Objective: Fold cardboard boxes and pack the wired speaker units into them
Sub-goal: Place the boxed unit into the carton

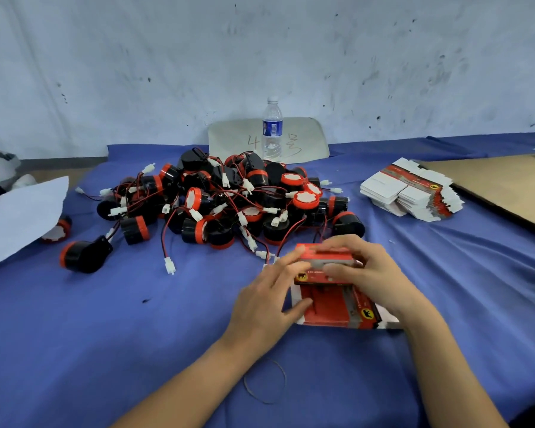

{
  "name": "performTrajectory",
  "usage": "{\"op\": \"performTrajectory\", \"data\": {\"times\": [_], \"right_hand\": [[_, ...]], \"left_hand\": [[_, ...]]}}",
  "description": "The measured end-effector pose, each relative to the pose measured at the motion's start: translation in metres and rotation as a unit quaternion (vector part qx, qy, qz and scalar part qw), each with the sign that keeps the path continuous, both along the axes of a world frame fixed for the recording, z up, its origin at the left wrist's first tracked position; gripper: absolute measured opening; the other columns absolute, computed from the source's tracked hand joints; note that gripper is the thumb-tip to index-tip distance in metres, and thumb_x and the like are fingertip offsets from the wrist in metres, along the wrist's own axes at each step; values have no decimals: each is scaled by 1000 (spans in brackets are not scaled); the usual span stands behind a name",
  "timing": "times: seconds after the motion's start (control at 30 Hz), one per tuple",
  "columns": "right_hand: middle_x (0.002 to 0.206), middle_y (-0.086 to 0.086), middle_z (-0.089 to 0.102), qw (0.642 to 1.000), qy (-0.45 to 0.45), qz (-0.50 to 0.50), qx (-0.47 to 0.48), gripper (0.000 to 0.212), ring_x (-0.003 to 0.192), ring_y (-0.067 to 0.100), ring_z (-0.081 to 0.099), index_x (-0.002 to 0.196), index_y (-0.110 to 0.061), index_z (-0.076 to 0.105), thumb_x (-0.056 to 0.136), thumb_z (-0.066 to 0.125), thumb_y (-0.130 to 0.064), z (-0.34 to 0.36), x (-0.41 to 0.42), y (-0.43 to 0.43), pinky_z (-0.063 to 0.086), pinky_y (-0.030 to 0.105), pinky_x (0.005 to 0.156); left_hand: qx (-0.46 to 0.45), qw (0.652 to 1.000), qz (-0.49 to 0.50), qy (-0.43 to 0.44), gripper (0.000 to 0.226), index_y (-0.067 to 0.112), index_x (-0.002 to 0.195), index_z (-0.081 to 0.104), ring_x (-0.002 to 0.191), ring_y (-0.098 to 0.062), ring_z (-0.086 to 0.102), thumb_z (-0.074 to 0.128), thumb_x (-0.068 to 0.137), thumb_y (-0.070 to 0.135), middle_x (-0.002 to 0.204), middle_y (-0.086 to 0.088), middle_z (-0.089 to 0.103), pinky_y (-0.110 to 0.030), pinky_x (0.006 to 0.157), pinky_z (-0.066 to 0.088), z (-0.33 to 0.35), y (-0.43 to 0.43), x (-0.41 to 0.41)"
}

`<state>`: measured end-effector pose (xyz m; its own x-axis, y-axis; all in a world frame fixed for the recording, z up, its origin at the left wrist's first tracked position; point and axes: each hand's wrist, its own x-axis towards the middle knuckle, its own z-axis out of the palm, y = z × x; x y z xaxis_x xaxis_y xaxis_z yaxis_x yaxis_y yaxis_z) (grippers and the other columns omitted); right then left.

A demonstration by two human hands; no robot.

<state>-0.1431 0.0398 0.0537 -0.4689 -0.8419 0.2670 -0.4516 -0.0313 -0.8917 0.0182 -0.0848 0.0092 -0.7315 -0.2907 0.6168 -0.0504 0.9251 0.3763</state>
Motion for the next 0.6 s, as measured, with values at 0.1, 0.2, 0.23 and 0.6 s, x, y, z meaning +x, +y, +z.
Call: {"op": "performTrajectory", "data": {"times": [0.1, 0.2, 0.23, 0.6], "right_hand": [[90, -4, 71, 999, -34, 4, -12, 14, 82, 10, 68, 94, -32, 71, 82, 72, -27, 16, 15, 6, 53, 22, 68], [94, -8, 69, 998, 28, 44, 21, 28, 86, 8, 66, 100, -31, 66, 74, 73, -36, 24, 35, 12, 54, 24, 75], [96, -9, 68, 997, 41, 59, 27, 37, 88, 7, 65, 104, -30, 63, 71, 78, -34, 24, 39, 14, 53, 22, 77], [96, 1, 70, 959, -201, -18, -200, 45, 85, 16, 66, 108, -12, 63, 66, 78, -15, 58, 24, 46, 55, 26, 66]], "left_hand": [[-15, 999, -8, 42, 67, 26, 140, 33, 120, -10, 41, 57, 84, 55, 139, 12, 41, -25, 96, 34, 4, 0, 0], [47, 996, -33, 74, 57, 35, 129, 38, 108, 5, 43, 48, 84, 70, 123, 34, 40, -24, 88, 41, 4, 2, 5], [82, 993, -37, 73, 54, 45, 124, 37, 103, 8, 45, 47, 80, 76, 119, 39, 41, -20, 83, 43, 4, 2, 6], [229, 957, -75, 163, 70, 56, 129, 33, 116, 0, 51, 69, 70, 49, 132, 28, 40, -12, 92, 43, -2, -3, -5]]}}
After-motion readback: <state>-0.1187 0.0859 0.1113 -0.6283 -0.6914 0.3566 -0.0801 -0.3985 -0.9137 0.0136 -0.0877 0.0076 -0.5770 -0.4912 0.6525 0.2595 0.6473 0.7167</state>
